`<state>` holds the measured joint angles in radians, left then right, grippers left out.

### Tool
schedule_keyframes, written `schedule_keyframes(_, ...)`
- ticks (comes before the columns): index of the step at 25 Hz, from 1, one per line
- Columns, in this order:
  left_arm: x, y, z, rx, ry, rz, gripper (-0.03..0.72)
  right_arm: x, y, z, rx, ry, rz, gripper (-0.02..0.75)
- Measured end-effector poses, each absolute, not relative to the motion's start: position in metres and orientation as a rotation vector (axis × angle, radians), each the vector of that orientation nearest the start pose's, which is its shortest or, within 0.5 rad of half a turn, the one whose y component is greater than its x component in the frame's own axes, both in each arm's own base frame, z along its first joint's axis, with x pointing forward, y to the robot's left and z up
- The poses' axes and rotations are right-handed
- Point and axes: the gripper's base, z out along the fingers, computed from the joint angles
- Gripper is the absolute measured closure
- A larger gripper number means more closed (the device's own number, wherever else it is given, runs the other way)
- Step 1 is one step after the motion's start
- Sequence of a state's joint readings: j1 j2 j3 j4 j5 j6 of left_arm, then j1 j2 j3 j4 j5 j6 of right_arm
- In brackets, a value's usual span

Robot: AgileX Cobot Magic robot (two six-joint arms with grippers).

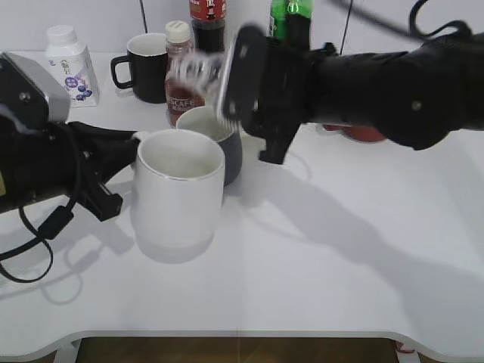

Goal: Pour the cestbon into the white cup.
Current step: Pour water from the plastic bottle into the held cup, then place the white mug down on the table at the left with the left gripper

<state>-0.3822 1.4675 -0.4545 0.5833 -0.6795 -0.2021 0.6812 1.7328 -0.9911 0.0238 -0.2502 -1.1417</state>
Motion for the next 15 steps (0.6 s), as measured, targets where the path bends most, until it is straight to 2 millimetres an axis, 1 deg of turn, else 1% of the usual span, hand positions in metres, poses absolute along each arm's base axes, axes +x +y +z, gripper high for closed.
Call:
schedule_keyframes(2,0.228,-0.124,0.194,0.816,1.709,-0.406,0.643,0.293,0.237,0.229,-1.412,1.398,-0.149,0.267)
schedule_keyframes(4,0.229,-0.122,0.200,0.794,1.689,-0.380,0.643,0.291,0.233,0.238,-1.219,1.555,0.006,0.267)
schedule_keyframes(7,0.232,-0.117,0.210,0.725,1.643,-0.315,0.643,0.296,0.219,0.253,-0.940,1.699,0.171,0.267)
schedule_keyframes(9,0.236,-0.111,0.215,0.631,1.622,-0.272,0.643,0.303,0.205,0.255,-0.779,1.760,0.235,0.267)
schedule_keyframes(12,0.244,-0.099,0.221,0.503,1.580,-0.211,0.643,0.310,0.180,0.243,-0.582,1.841,0.290,0.267)
schedule_keyframes(14,0.251,-0.089,0.220,0.440,1.561,-0.174,0.643,0.308,0.164,0.227,-0.486,1.893,0.318,0.267)
schedule_keyframes(15,0.255,-0.083,0.218,0.410,1.558,-0.155,0.643,0.304,0.160,0.219,-0.470,1.909,0.333,0.267)
